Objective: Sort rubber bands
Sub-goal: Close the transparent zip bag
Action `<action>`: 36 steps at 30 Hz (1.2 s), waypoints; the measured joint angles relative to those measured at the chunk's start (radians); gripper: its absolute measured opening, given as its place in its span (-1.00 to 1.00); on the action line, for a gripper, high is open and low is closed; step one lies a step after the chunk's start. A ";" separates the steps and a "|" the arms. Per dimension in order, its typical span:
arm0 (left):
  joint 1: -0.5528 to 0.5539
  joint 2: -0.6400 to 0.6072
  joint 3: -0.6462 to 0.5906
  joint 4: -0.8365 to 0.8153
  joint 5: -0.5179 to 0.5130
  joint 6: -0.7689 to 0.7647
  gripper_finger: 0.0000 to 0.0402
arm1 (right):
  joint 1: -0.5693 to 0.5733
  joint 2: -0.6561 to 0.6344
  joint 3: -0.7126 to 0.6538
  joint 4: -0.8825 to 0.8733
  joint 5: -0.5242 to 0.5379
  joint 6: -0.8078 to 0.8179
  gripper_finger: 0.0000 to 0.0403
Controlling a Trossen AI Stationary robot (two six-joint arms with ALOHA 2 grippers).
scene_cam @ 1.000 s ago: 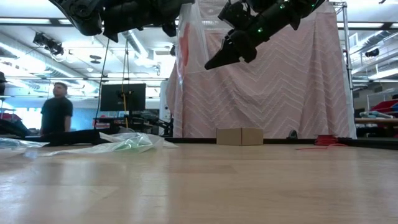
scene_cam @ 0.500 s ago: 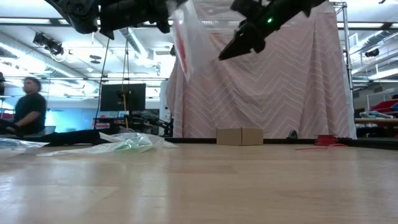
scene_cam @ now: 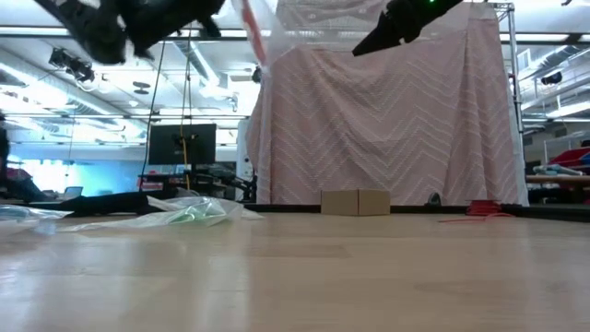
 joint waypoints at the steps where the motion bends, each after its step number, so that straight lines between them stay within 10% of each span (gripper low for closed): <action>1: 0.010 0.001 -0.033 0.057 -0.013 -0.025 -1.00 | 0.000 0.001 0.000 -0.009 -0.001 0.004 -0.18; 19: -0.052 0.077 -0.271 0.239 -0.264 -0.052 -1.00 | -0.004 0.064 0.001 -0.019 -0.002 0.029 -0.18; 36: -0.089 0.573 -0.013 0.242 -0.138 0.063 -0.97 | -0.006 0.055 0.002 -0.013 -0.027 0.055 -0.18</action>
